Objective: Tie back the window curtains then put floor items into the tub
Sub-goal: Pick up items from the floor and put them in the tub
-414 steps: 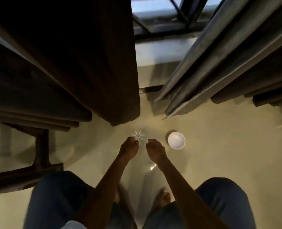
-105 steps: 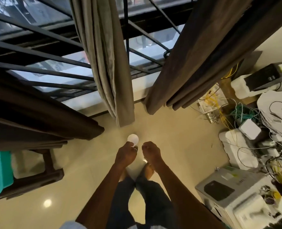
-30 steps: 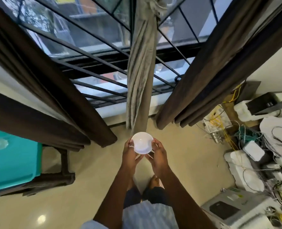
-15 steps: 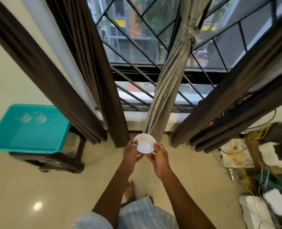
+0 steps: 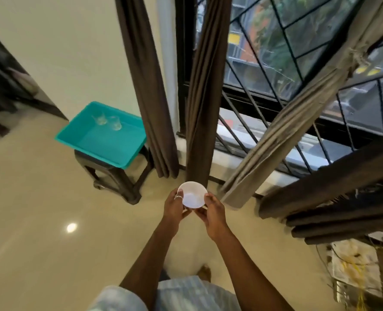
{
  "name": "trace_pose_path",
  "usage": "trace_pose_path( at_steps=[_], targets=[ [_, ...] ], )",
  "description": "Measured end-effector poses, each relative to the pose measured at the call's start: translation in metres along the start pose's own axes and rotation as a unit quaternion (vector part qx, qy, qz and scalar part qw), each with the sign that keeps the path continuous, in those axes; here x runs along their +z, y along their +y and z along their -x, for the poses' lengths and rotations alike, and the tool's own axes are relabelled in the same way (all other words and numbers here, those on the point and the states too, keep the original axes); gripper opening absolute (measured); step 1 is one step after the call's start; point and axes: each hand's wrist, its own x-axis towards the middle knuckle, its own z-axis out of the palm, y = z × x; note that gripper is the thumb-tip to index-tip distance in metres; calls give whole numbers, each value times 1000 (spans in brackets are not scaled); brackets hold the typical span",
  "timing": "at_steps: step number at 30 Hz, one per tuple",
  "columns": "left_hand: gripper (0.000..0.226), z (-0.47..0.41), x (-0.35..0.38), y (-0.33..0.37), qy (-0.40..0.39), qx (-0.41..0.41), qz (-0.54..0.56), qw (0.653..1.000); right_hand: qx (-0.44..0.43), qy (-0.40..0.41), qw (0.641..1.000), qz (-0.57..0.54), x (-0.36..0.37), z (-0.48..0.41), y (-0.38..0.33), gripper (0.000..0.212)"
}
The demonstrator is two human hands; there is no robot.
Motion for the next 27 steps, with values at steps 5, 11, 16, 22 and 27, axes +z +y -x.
trace_pose_path(
  at_steps=[5, 11, 16, 22, 27],
  targets=[
    [34, -12, -52, 13, 24, 41, 29, 998, 2, -37, 998, 52, 55, -2, 11, 27],
    [38, -40, -127, 49, 42, 47, 56, 996, 1, -68, 995, 76, 142, -1, 29, 33],
    [35, -71, -190, 85, 62, 29, 98, 993, -8, -71, 995, 67, 218, 3, 53, 34],
    [22, -97, -273, 111, 78, 18, 116, 990, -8, -79, 992, 103, 299, 11, 95, 36],
    [28, -117, -298, 124, 82, -31, 130, 988, -10, -66, 990, 125, 332, 7, 100, 35]
  ],
)
